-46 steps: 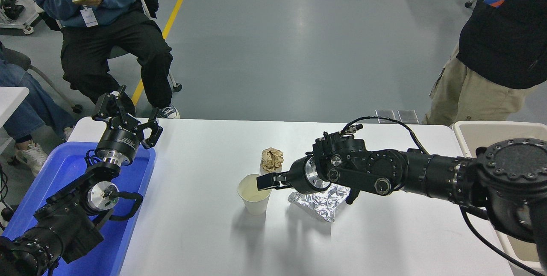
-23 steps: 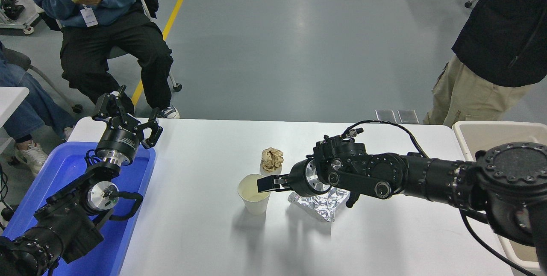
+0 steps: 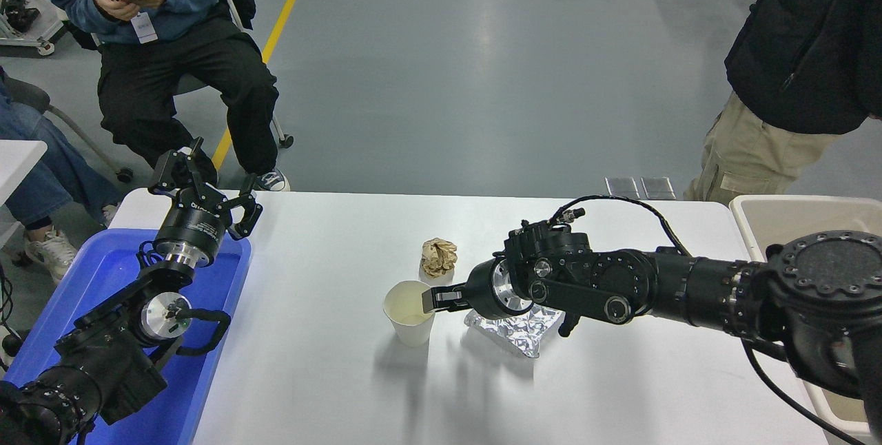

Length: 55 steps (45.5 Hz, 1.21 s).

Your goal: Dispose of the paper cup in the dustbin

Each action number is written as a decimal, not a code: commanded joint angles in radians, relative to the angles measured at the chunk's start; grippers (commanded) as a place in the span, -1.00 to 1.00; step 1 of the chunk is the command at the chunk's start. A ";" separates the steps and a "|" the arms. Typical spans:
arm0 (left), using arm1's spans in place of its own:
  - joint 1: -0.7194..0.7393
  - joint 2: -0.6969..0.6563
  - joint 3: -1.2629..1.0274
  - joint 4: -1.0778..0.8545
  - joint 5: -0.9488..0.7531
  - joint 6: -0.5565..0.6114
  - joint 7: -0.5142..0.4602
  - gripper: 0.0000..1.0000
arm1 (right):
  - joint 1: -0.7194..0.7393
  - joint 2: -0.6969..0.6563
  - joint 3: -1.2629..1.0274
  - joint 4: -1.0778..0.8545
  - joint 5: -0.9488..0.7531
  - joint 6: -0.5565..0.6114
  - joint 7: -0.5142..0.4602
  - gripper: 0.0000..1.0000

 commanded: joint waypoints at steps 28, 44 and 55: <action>0.000 0.000 0.000 0.000 0.000 0.000 0.000 1.00 | 0.059 0.000 -0.048 0.000 -0.087 0.044 0.147 -1.00; 0.000 0.000 0.000 0.000 0.000 0.000 0.000 1.00 | 0.358 0.000 -0.051 0.040 0.082 0.211 0.146 -1.00; 0.000 0.000 0.000 0.000 0.000 0.000 0.000 1.00 | 0.513 0.000 -0.056 0.101 0.163 0.276 0.138 -1.00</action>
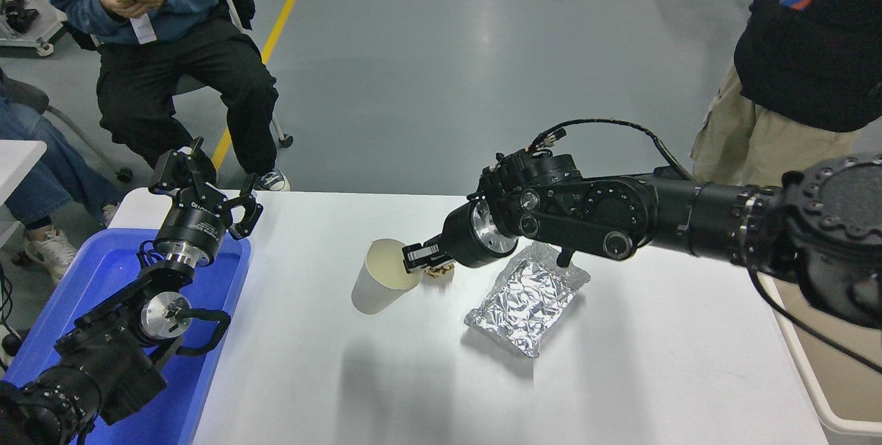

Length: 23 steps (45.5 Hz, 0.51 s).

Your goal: Dispose of the paper cup in the dustbin

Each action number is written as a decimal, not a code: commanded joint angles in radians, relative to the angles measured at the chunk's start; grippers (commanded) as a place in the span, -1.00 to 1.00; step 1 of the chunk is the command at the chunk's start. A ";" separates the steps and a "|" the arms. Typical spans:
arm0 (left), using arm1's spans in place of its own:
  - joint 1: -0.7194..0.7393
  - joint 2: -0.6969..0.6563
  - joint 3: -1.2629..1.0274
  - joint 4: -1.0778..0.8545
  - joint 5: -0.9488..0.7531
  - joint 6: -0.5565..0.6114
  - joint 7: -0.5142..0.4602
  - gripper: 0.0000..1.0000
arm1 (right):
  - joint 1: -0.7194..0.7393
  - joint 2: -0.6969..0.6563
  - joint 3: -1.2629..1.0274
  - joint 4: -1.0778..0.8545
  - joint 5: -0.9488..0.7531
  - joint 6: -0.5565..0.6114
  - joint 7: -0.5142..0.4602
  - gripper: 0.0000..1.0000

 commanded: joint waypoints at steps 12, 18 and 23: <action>0.000 0.001 0.000 0.000 0.000 0.000 0.000 1.00 | 0.348 -0.003 -0.050 0.121 0.153 0.105 -0.009 -1.00; 0.000 0.001 0.000 0.001 0.000 0.000 0.000 1.00 | 0.409 -0.026 -0.062 0.126 0.154 0.126 -0.009 -1.00; 0.000 0.001 0.000 0.000 0.000 0.000 0.000 1.00 | 0.431 -0.046 -0.067 0.129 0.153 0.128 -0.009 -1.00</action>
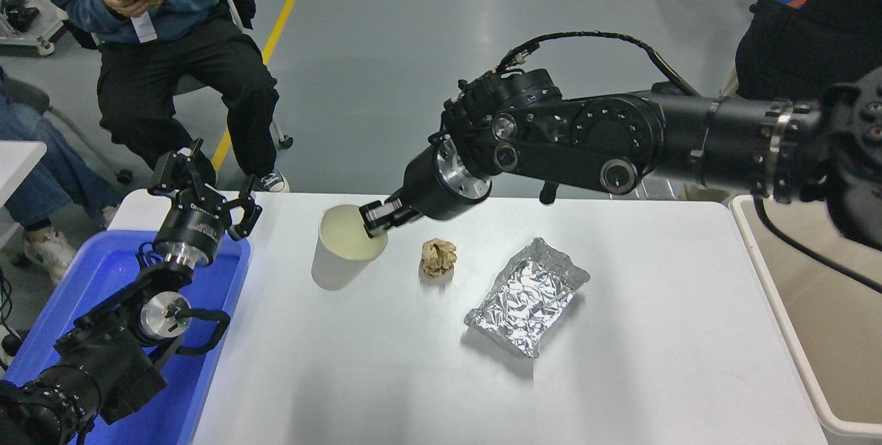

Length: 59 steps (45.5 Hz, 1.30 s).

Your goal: Dispose of the paper cup in the dustbin

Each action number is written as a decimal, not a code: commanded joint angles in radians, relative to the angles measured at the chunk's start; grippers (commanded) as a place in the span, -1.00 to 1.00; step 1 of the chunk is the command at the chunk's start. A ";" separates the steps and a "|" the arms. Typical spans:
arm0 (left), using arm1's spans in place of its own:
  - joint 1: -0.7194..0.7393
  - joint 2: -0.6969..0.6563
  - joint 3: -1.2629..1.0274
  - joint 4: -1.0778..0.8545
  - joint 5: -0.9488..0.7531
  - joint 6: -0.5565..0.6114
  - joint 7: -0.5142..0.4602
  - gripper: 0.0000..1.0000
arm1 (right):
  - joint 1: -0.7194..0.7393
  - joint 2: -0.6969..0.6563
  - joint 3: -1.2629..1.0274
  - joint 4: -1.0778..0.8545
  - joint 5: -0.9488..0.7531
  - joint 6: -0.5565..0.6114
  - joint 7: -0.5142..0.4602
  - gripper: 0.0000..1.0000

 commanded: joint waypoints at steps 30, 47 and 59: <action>0.000 0.000 0.000 -0.001 0.000 0.000 0.000 1.00 | 0.087 -0.316 -0.217 0.001 -0.007 -0.029 0.002 -1.00; 0.000 0.000 0.000 -0.001 0.000 0.000 0.000 1.00 | 0.000 -0.481 -0.327 -0.094 -0.082 -0.056 0.004 -1.00; 0.000 -0.001 0.000 -0.001 0.000 0.000 0.000 1.00 | -0.066 -0.577 -0.353 -0.216 -0.092 -0.072 0.005 -1.00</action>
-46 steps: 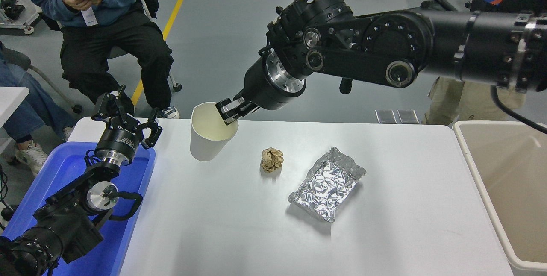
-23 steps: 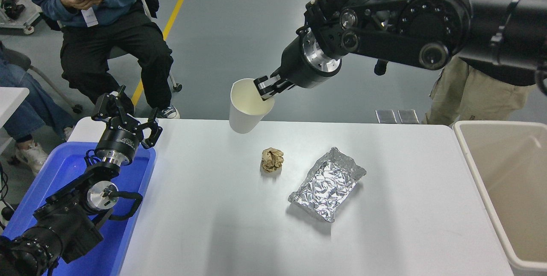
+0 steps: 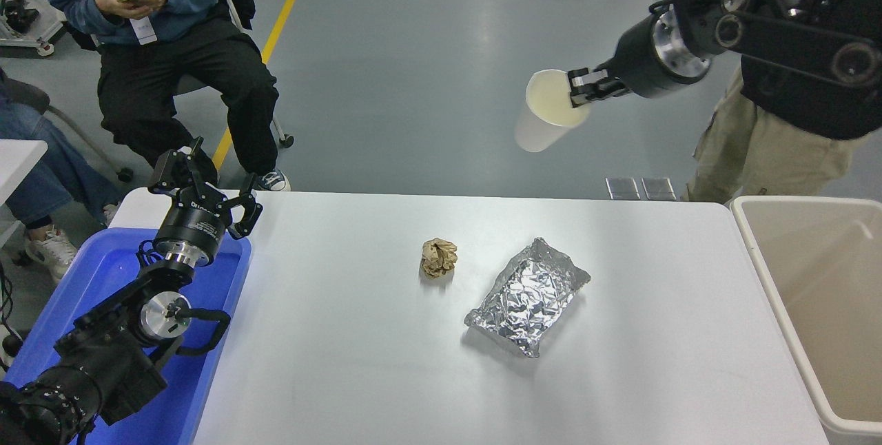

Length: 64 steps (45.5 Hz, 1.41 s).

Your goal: Dispose of the paper cup in the dustbin

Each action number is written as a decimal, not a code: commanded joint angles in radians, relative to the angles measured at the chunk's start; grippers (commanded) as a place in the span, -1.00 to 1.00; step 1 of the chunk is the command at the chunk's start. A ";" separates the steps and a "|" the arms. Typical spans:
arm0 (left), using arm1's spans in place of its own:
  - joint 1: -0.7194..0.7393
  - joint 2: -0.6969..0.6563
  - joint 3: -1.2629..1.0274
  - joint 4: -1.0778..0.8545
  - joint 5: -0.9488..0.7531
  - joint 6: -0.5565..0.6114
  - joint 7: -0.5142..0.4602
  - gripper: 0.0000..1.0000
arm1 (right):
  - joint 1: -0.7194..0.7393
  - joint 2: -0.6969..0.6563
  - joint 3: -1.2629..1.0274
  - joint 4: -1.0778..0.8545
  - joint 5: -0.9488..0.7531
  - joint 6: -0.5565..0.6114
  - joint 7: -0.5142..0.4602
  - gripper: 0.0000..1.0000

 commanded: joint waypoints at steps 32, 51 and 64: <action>0.000 -0.001 0.000 0.000 0.000 0.000 0.000 1.00 | -0.488 -0.408 0.186 -0.436 0.059 -0.079 0.006 -1.00; 0.000 0.000 0.000 0.000 0.000 0.000 0.000 1.00 | -0.758 -0.373 0.253 -0.657 0.105 -0.154 0.011 -1.00; 0.000 0.001 0.000 0.000 0.000 0.000 0.000 1.00 | -0.945 -0.204 0.298 -0.887 0.203 -0.163 0.011 -1.00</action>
